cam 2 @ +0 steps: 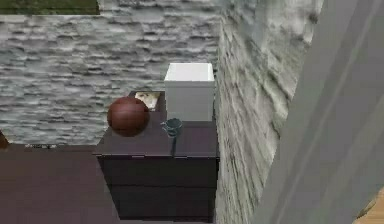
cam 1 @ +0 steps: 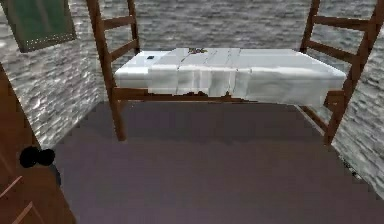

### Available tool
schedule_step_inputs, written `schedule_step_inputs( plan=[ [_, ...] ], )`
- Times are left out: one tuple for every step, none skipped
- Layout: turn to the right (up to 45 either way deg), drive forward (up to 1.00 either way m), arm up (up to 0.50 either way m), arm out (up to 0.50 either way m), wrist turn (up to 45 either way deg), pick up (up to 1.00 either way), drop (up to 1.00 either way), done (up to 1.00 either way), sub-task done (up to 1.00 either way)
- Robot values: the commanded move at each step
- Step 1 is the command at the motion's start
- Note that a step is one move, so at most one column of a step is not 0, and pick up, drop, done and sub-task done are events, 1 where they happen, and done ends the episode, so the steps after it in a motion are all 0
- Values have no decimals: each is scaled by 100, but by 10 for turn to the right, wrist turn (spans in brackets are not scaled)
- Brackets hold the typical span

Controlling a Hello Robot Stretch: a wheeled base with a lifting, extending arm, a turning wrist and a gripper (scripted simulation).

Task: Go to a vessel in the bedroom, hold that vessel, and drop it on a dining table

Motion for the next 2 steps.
schedule_step_inputs(
  plan=[
    [450, 0, 0, 0, 0, 0, 0, 0, 0],
    [180, 0, 0, 0, 0, 0, 0, 0, 0]
  ],
)
